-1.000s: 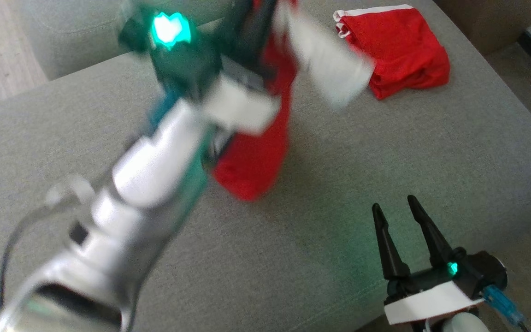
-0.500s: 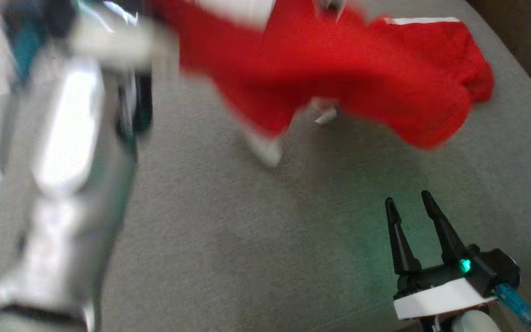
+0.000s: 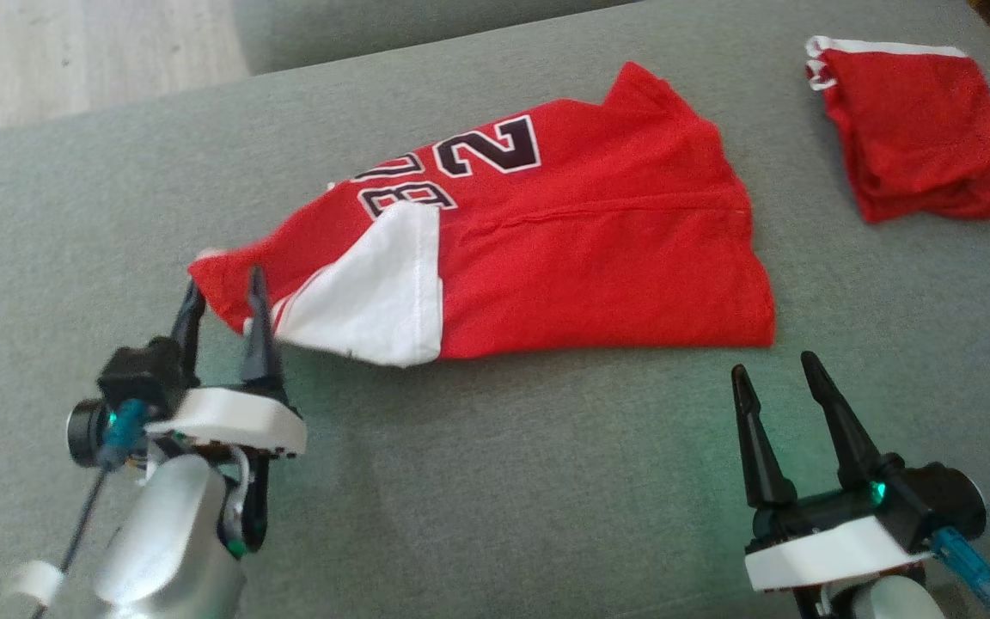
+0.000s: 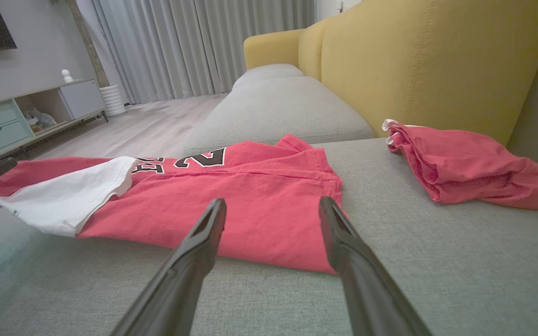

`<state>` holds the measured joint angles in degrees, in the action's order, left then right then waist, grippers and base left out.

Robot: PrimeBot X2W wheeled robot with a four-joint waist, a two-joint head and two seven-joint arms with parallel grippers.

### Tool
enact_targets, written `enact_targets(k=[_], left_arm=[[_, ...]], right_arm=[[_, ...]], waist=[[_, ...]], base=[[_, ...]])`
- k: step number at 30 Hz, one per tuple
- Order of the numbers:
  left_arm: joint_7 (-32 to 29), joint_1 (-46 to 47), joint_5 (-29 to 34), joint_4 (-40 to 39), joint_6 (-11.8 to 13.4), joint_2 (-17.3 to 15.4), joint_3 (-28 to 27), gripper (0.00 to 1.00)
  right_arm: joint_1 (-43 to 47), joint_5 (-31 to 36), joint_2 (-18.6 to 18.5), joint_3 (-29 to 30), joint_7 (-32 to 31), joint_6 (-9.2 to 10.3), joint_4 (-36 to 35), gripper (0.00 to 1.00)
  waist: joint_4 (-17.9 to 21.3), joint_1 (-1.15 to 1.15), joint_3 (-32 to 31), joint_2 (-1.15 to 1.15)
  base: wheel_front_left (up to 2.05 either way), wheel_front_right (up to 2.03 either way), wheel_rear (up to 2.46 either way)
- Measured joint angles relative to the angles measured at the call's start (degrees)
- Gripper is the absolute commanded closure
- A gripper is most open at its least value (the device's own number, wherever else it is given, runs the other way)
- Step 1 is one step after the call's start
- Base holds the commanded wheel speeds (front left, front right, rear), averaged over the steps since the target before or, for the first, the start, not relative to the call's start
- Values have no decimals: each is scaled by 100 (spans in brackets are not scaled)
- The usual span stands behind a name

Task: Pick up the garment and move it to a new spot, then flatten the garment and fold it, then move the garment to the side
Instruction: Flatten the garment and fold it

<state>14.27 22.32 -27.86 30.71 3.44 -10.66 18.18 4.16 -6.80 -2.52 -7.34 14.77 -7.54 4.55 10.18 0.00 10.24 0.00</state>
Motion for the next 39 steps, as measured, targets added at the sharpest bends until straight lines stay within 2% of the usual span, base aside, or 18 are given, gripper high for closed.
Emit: enact_targets(k=[5,6,7,10,12,14,15,19,25,34,35,36,37,38,39], left_arm=[[12,-350,1435,-945,659,-5,76,0],[12,-350,1435,-945,659,-5,76,0],[21,-469,1668,-1116,781,3,133,0],[36,-860,2481,-1461,1121,-12,521,0],[37,-1038,2894,-1590,1257,-19,846,0],[37,-1084,3144,-1624,1262,-19,1211,0],[42,-1065,3332,-1601,1205,-15,1539,0],[44,-871,3571,-1040,972,8,2065,0],[44,-155,3750,109,916,186,2268,0],[44,451,3831,1060,1018,304,2326,0],[44,451,3810,1091,1021,313,2338,38],[44,451,3773,1091,1026,318,2357,63],[44,451,3746,1063,1029,320,2379,95],[44,451,3726,1007,1054,321,2408,100],[44,450,3700,934,1069,323,2434,100]], right_arm=[[2,41,0,14,0,0,0,0],[2,41,0,14,0,0,0,0],[2,41,0,29,0,0,1,0],[2,42,0,29,0,0,11,0],[2,42,0,25,0,0,25,0],[2,42,0,24,0,0,26,0],[2,42,0,20,0,0,30,0],[1,42,0,-13,0,1,31,0],[-5,42,0,-107,0,1,55,0],[-20,43,0,-111,0,0,81,0],[-20,43,0,-109,0,0,83,0],[-21,43,0,-109,0,0,85,0],[-21,43,0,-107,0,0,85,0],[-21,42,0,-96,0,1,85,0],[-20,42,0,-80,0,1,83,0]], waist=[[-193,0,33,0],[-193,0,33,0],[-230,0,32,0],[-338,0,23,0],[-397,0,12,0],[-441,0,-4,0],[-465,0,-12,0],[-470,0,11,0],[-380,0,118,0],[-227,0,250,0],[-224,0,253,0],[-224,0,251,0],[-227,0,247,0],[-236,0,240,0],[-250,0,233,0]], base=[[0,0,0],[0,0,0],[0,0,0],[0,0,0],[0,0,0],[0,0,0],[0,0,0],[0,0,0],[0,0,0],[0,0,0],[0,0,0],[0,0,0],[0,0,0],[0,0,0],[0,0,0]])
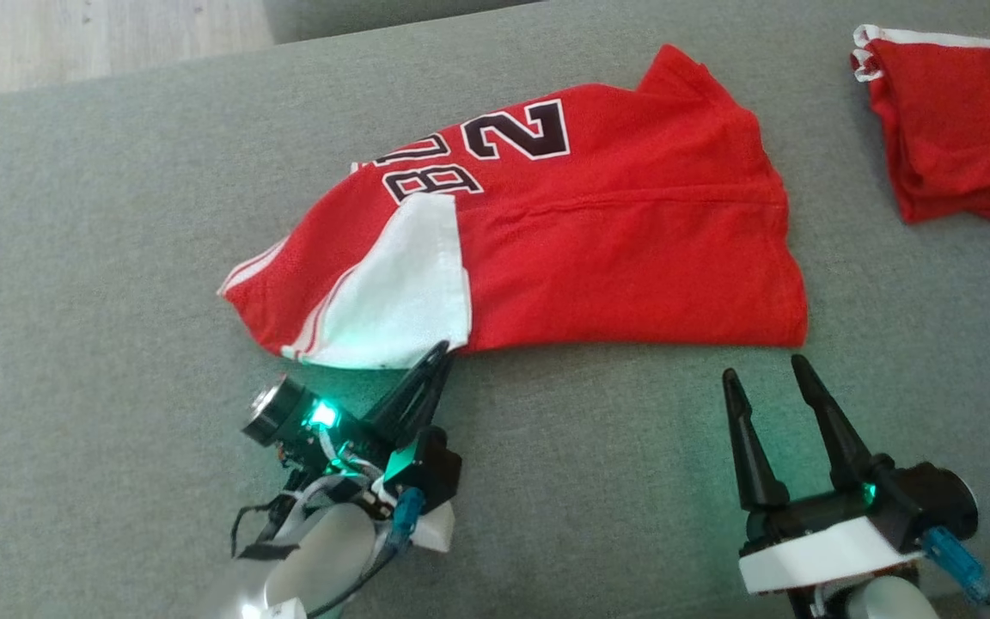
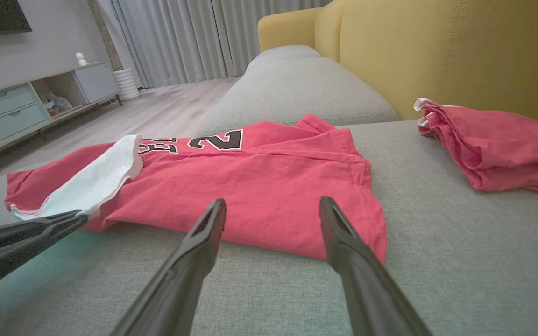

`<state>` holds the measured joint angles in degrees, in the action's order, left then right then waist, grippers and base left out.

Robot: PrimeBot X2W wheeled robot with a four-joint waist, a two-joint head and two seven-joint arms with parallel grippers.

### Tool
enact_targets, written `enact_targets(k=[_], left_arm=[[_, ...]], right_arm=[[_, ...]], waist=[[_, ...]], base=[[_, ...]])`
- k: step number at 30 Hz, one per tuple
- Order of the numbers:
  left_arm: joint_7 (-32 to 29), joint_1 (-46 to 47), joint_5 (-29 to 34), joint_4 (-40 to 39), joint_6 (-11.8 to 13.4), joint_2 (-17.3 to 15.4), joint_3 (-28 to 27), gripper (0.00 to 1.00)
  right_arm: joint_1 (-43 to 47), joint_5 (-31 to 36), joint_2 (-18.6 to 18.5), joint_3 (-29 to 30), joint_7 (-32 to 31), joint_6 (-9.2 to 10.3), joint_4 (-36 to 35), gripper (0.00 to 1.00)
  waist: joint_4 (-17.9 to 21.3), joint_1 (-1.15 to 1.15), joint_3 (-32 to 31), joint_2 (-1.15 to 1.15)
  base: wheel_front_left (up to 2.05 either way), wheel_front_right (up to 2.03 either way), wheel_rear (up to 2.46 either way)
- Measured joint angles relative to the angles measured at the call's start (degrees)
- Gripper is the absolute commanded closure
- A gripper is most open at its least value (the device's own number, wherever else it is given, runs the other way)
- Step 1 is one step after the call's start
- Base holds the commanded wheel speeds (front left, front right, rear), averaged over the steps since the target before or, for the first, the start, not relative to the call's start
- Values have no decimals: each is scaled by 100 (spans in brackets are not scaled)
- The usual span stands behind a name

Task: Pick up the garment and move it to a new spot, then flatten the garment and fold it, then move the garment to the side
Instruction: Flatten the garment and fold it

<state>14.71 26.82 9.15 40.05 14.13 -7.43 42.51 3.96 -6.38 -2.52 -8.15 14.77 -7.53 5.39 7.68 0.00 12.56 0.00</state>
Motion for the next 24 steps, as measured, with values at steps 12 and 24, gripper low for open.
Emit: enact_targets(k=[12,24], left_arm=[[0,-341,-423,-1408,337,-426,-14,100],[0,-548,-513,-2283,535,-1009,-237,100]], right_arm=[[21,48,0,222,0,0,-23,0],[-602,-385,-730,756,0,-1,769,0]], waist=[[-455,0,-131,0],[-1187,0,111,0]], base=[[0,0,0],[0,0,0]])
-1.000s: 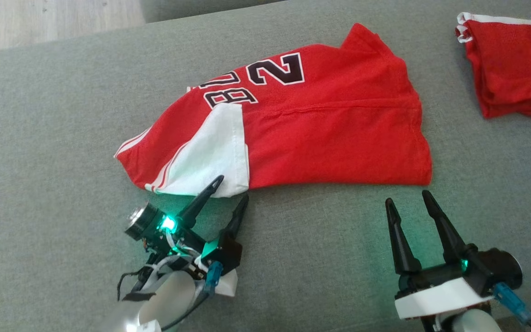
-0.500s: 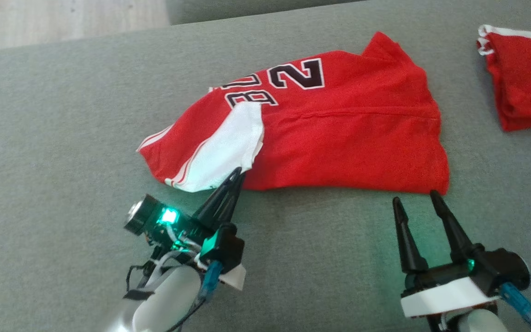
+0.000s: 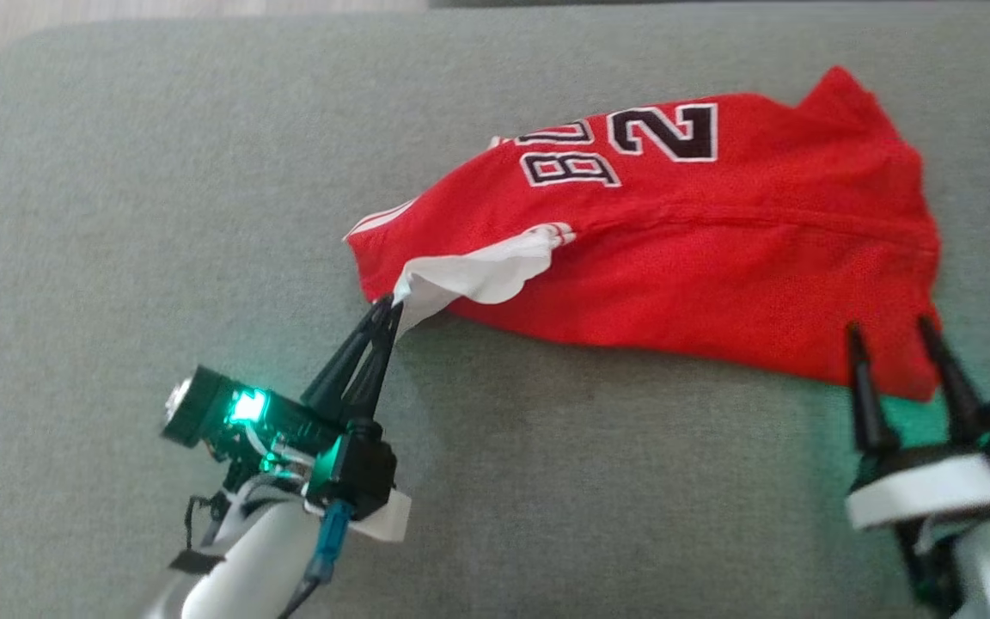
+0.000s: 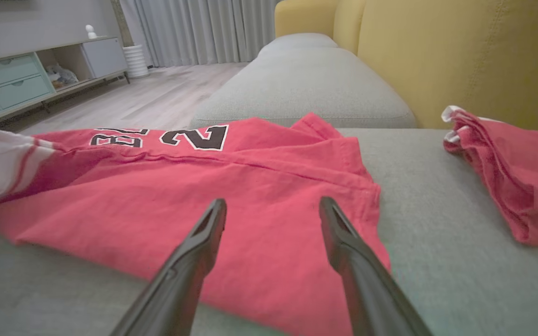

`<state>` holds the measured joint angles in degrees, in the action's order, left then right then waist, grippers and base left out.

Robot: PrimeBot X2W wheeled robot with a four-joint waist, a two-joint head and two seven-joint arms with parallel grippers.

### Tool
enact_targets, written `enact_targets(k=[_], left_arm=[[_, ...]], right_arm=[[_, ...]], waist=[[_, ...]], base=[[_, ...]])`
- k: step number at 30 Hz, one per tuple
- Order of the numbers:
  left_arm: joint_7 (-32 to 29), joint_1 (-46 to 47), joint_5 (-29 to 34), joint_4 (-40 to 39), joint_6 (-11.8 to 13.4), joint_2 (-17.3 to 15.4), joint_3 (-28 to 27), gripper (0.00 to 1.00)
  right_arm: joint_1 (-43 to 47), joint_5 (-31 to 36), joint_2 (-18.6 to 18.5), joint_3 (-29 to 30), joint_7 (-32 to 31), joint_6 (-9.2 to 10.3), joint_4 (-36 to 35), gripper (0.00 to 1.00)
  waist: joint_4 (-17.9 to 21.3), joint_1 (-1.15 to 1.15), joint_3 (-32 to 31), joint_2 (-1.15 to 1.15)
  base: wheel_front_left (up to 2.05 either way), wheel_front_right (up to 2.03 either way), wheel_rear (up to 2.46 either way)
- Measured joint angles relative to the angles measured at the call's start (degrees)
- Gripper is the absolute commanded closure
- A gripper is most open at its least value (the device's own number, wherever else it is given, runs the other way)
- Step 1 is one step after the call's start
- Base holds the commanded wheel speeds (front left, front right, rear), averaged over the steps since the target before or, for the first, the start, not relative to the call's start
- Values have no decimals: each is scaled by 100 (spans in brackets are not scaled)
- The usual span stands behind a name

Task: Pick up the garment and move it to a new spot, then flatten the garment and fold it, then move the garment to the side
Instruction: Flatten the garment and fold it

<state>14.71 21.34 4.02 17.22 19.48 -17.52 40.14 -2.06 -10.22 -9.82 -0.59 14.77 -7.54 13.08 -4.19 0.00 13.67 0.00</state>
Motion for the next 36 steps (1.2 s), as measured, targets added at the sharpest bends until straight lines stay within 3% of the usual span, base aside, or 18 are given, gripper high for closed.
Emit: enact_targets(k=[4,7,8,14,19,26,27,29,31,34,35,36], left_arm=[[0,213,0,-81,18,-25,-42,100],[0,364,0,-97,19,-53,-73,100],[0,364,0,-97,19,-53,-73,100],[0,476,0,-105,56,-78,-77,100],[0,560,0,-109,71,-79,-76,100],[0,564,0,-96,78,-91,-69,100],[0,564,0,-94,78,-100,-69,100],[0,565,0,-82,78,-116,-67,100],[0,566,-2,-73,78,-122,-59,100],[0,571,-58,-67,78,-126,-53,100],[0,575,-58,-65,80,-130,-52,100],[0,581,-58,-65,107,-135,-51,100]], right_arm=[[-618,-844,-662,-112,-495,0,522,0],[-965,-1701,-1173,-350,-1123,0,576,0],[-965,-1701,-1173,-350,-1123,0,576,0],[-1196,-2892,-2000,-606,-1968,1,541,0],[-1182,-3245,-2294,-709,-2093,1,467,0],[-1114,-3385,-2349,-765,-2082,0,452,0],[-1113,-3396,-2349,-784,-2082,0,452,4],[-1111,-3417,-2349,-795,-2071,0,454,23],[-1111,-3417,-2349,-800,-2054,1,466,55],[-1111,-3414,-2349,-801,-2034,0,525,84],[-1111,-3407,-2349,-801,-2031,1,533,100],[-1111,-3407,-2349,-801,-2027,0,538,100]], waist=[[-144,0,213,0],[-218,-1,357,0],[-218,-1,357,0],[-326,-1,543,0],[-385,0,603,0],[-373,0,598,0],[-365,0,594,0],[-352,0,589,0],[-344,0,583,0],[-340,0,581,0],[-340,0,582,0],[-341,0,584,0]], base=[[0,0,0],[0,0,0],[0,0,0],[0,0,0],[0,0,0],[0,0,0],[0,0,0],[0,0,0],[0,0,0],[0,0,0],[0,0,0],[0,0,0]])
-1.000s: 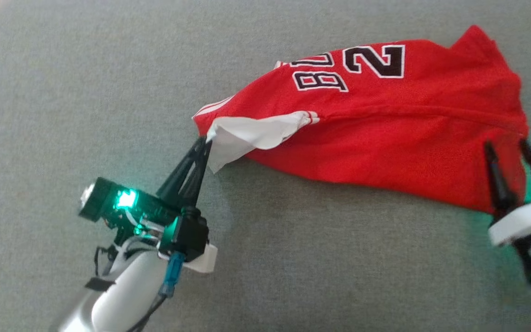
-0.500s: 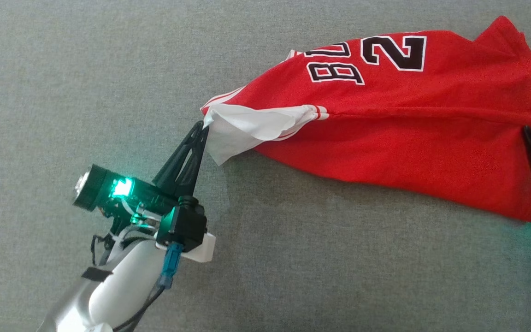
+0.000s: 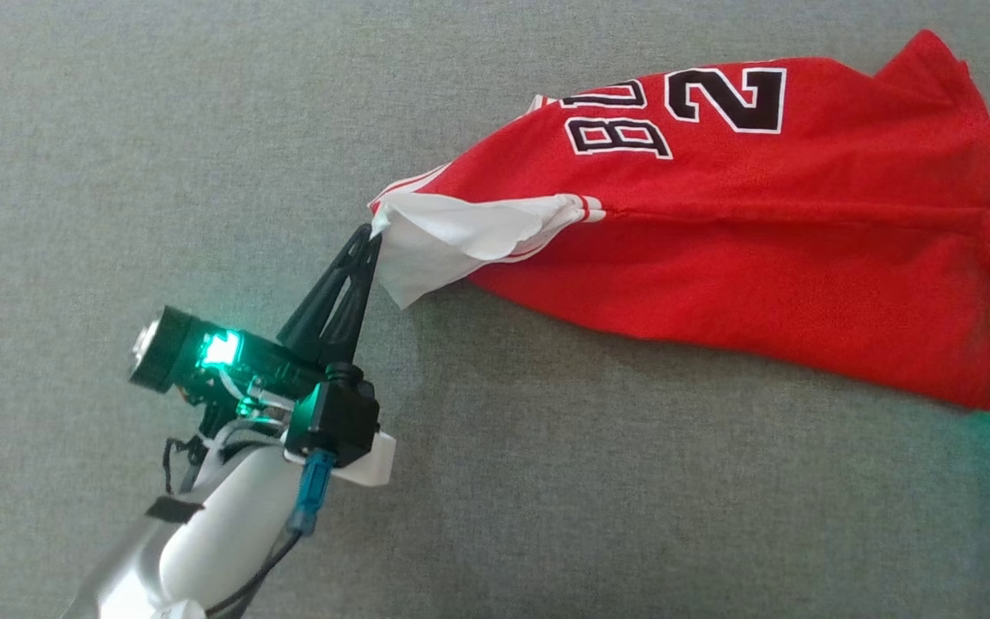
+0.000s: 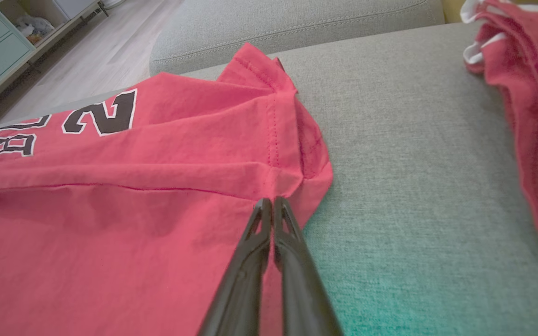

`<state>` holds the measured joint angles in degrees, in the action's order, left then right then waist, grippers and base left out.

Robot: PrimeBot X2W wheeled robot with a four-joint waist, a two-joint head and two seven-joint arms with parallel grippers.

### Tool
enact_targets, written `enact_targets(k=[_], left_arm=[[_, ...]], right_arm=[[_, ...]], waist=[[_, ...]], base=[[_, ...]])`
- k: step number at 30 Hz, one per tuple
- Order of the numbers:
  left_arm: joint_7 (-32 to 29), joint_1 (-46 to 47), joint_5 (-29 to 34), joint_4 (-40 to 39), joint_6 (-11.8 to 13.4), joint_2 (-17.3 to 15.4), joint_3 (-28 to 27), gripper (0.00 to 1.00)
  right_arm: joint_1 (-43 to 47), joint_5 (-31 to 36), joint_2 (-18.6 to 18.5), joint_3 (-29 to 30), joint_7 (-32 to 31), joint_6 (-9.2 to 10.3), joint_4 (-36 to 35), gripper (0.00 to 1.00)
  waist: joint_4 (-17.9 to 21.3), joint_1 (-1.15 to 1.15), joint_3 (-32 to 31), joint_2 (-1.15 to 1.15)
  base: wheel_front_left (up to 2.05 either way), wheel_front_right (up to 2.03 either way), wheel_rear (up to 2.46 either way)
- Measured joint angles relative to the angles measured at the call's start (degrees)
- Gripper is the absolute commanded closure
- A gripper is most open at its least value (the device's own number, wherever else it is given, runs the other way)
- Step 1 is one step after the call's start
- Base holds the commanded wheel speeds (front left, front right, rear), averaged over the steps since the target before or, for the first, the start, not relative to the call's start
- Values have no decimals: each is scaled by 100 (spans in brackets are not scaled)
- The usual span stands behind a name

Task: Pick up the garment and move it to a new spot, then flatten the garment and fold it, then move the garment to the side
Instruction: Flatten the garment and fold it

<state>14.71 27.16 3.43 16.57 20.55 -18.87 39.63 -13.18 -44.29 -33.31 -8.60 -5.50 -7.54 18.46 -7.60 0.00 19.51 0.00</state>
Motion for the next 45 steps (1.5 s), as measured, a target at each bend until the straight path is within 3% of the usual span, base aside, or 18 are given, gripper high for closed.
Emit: enact_targets(k=[7,14,24,31,39,45], left_arm=[[0,31,0,-132,69,-64,1,100],[7,265,-1,-684,34,-520,-104,100],[-282,937,-13,-1797,-458,-1367,-481,100],[-582,1635,-154,-2369,-909,-1739,-681,100],[-689,2540,-281,-2216,-1360,-1696,-709,100],[-576,3340,-282,-1351,-1694,-1404,-558,100]], right_arm=[[3,-16,-7,104,285,1,-31,100],[149,-57,-237,509,503,0,-644,100],[151,143,-417,880,497,0,-1595,100],[-329,489,-452,1187,387,0,-2020,100],[-1284,944,-433,1124,321,0,-1974,100],[-2338,1310,-309,710,365,1,-1443,100]], waist=[[1,0,-98,0],[114,0,-517,0],[442,1,-1355,0],[713,2,-1916,0],[879,1,-1944,0],[840,-1,-1489,0]], base=[[0,0,0],[0,0,0],[0,0,0],[0,0,0],[0,0,0],[0,0,0]])
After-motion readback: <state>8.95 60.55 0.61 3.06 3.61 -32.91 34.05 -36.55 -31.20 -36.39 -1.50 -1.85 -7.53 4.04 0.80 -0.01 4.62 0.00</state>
